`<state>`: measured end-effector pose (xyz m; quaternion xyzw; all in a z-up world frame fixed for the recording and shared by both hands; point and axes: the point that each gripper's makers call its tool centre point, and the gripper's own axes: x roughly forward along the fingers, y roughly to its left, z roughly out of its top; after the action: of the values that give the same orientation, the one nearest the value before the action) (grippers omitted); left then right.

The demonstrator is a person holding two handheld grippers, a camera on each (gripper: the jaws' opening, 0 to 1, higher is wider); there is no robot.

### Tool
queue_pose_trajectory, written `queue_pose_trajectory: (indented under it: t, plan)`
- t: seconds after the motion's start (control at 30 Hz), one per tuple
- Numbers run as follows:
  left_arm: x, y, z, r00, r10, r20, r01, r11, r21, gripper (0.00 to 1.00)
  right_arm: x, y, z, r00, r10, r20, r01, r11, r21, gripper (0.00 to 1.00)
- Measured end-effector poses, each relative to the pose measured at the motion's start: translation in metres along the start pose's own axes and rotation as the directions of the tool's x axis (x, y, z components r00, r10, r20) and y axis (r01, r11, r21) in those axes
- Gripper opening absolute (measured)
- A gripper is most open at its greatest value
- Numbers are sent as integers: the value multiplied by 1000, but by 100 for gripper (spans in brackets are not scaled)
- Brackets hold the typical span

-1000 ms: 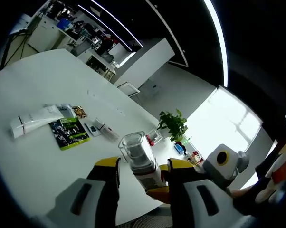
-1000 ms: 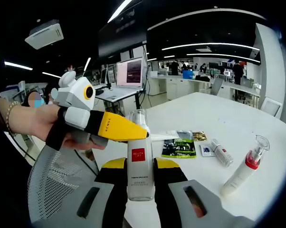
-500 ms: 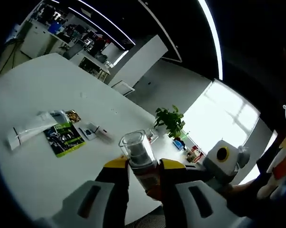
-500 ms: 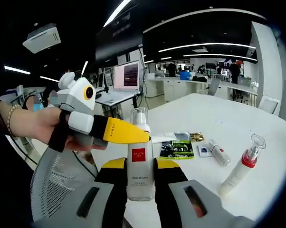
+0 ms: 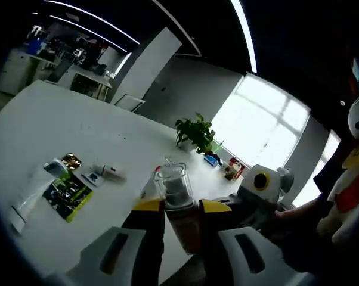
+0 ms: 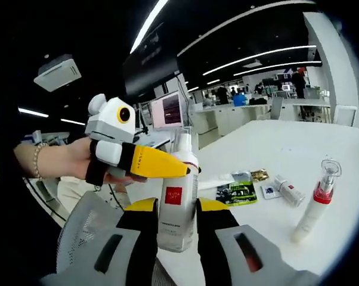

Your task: Arrange the skincare products in the storage area until every visible bottle or jar stands upright without overlapping.

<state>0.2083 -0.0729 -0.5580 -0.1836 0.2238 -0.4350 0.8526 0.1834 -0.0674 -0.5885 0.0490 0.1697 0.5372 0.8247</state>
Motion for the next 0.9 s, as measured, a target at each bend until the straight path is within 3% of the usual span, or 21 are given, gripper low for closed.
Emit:
queue_pose_trajectory:
  t: [0.2, 0.33, 0.43, 0.53, 0.57, 0.77, 0.9]
  plan:
    - [5, -21, 6, 993, -81, -90, 96, 978, 184, 15, -13, 3, 12, 993, 120, 14, -121, 993, 13, 24]
    - [3, -30, 10, 985, -131, -114, 154, 963, 220, 15, -21, 2, 21, 984, 179, 18, -179, 984, 8, 28]
    - [0, -43, 14, 973, -196, -119, 220, 943, 249, 15, -28, 10, 27, 961, 275, 20, -275, 961, 21, 31]
    - [-3, -56, 21, 962, -251, -107, 271, 926, 265, 15, -32, 13, 28, 947, 321, -1, -321, 947, 0, 31]
    - [-3, -60, 23, 960, -259, -110, 280, 919, 279, 15, -34, 17, 28, 938, 348, -14, -348, 938, -2, 31]
    - [-2, -71, 17, 945, -272, -183, 321, 880, 350, 15, -36, 28, 34, 920, 389, -38, -391, 920, -38, 29]
    - [1, -78, 14, 939, -285, -194, 340, 860, 380, 15, -36, 33, 39, 911, 411, -37, -412, 910, -53, 26]
